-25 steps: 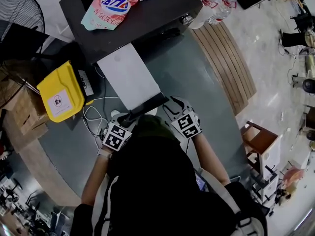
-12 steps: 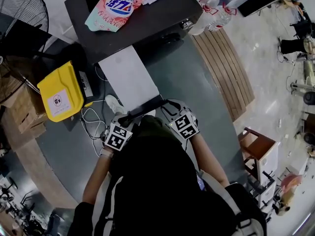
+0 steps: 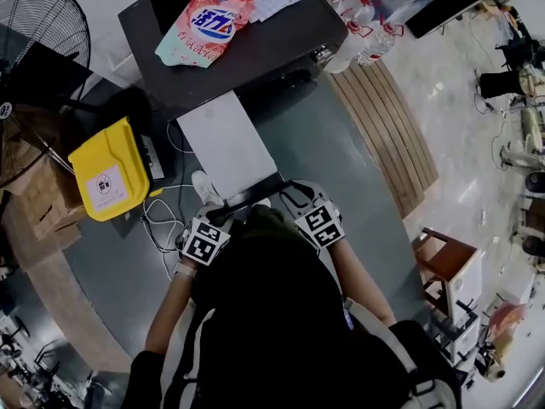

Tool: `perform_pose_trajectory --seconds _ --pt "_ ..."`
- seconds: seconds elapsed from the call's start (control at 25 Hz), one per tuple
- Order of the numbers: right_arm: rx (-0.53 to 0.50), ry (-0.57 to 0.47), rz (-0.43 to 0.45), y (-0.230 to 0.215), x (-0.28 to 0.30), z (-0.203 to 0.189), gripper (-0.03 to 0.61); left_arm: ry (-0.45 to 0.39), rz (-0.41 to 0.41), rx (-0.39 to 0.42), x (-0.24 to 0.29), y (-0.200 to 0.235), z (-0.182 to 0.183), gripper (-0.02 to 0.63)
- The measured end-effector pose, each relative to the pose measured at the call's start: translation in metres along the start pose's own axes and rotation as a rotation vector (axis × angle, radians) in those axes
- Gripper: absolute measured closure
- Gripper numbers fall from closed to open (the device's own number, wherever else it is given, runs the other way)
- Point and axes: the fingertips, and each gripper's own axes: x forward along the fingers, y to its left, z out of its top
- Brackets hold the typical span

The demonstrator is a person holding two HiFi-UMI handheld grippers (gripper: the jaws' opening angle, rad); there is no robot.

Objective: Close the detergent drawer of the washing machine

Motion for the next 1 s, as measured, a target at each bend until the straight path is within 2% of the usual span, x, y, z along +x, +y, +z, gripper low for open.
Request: perform_pose_trajectory --seconds 0.48,1.0 --pt "0.036 -0.015 -0.035 -0.007 0.016 0.032 0.434 -0.027 -0.002 0.016 -0.015 0.031 0.017 0.534" --pt "0.057 -0.021 -0.087 -0.026 0.046 0.074 0.434 -0.014 -0.055 0.043 -0.022 0.078 0.041 0.537"
